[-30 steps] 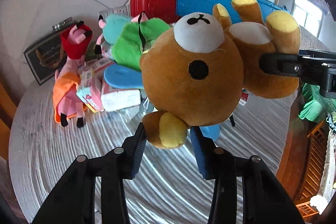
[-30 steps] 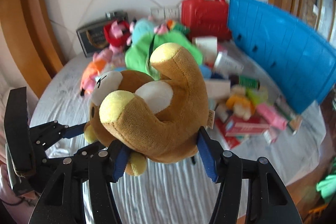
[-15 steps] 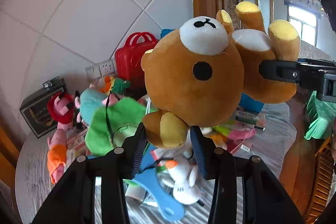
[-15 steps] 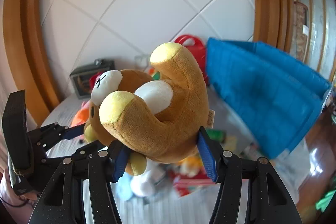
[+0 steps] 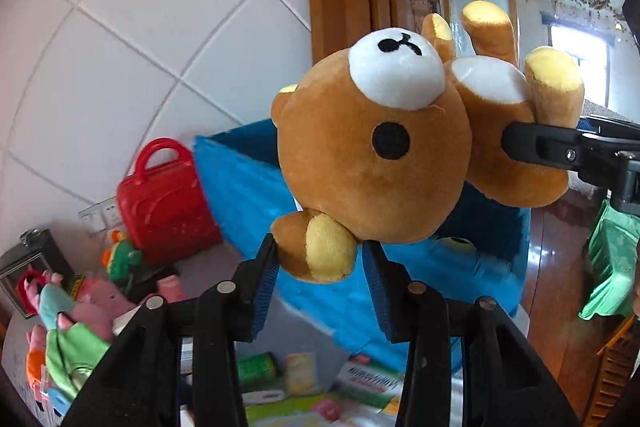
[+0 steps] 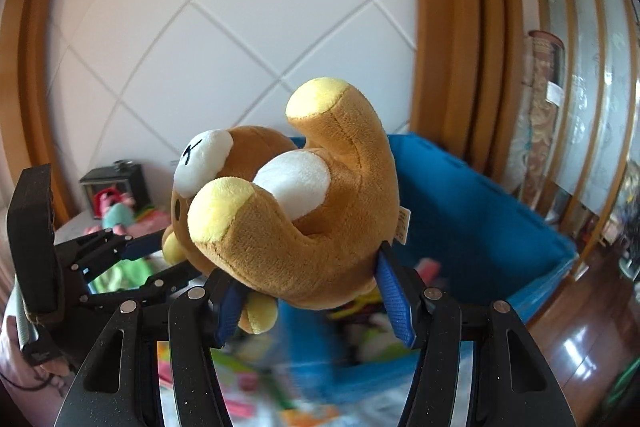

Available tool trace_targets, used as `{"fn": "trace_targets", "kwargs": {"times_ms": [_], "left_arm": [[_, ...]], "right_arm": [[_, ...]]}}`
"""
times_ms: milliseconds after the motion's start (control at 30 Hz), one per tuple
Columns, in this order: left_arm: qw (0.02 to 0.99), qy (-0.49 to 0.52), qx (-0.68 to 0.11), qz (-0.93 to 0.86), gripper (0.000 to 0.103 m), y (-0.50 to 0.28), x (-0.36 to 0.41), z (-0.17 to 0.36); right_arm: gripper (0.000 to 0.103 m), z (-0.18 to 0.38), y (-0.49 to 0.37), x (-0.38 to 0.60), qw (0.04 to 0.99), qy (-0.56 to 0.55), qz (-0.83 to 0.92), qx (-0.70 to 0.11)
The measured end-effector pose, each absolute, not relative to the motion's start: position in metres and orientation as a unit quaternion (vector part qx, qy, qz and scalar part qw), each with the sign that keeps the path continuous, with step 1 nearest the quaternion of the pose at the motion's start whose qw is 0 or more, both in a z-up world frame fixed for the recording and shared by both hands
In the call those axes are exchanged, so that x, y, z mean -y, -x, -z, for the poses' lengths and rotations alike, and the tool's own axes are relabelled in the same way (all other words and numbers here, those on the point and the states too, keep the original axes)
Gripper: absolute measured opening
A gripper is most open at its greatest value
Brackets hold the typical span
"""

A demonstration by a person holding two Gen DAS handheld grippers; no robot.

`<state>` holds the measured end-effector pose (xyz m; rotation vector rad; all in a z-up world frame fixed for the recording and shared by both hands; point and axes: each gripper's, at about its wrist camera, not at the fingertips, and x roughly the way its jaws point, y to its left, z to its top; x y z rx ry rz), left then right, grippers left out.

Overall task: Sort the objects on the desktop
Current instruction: 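Open both grippers to drop the teddy bears into the crate, then move both grippers back to the pile on the bed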

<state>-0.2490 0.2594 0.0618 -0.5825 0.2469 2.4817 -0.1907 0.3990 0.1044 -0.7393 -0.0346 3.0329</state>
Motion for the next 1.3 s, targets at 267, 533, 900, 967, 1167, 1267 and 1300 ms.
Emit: {"fn": "trace_targets", "kwargs": {"times_ms": [267, 533, 900, 967, 1167, 1267, 1300], "left_arm": [[0.279, 0.246, -0.13, -0.919, 0.042, 0.264, -0.36, -0.059], [0.267, 0.224, -0.155, -0.924, 0.042, 0.255, -0.394, -0.068], [0.236, 0.198, -0.122, -0.944, 0.072, 0.229, -0.365, -0.077], [0.225, 0.186, -0.11, -0.95, 0.073, 0.223, -0.354, -0.079], [0.173, 0.168, -0.075, -0.967, 0.073, 0.208, -0.316, -0.078], [0.159, 0.178, -0.047, -0.97, 0.073, 0.207, -0.292, -0.073], [0.155, 0.181, -0.04, -0.97, 0.073, 0.207, -0.285, -0.072]], "right_arm": [[0.063, -0.085, 0.215, -0.516, 0.024, 0.255, -0.966, -0.043], [0.09, -0.075, 0.222, -0.558, 0.058, 0.252, -0.965, -0.046], [0.103, -0.084, 0.202, -0.544, 0.097, 0.2, -0.975, -0.026], [0.103, -0.084, 0.196, -0.536, 0.101, 0.192, -0.976, -0.023], [0.103, -0.076, 0.182, -0.504, 0.109, 0.173, -0.979, -0.004], [0.103, -0.071, 0.18, -0.489, 0.102, 0.174, -0.979, 0.001], [0.103, -0.07, 0.18, -0.485, 0.097, 0.175, -0.98, 0.0]]}}
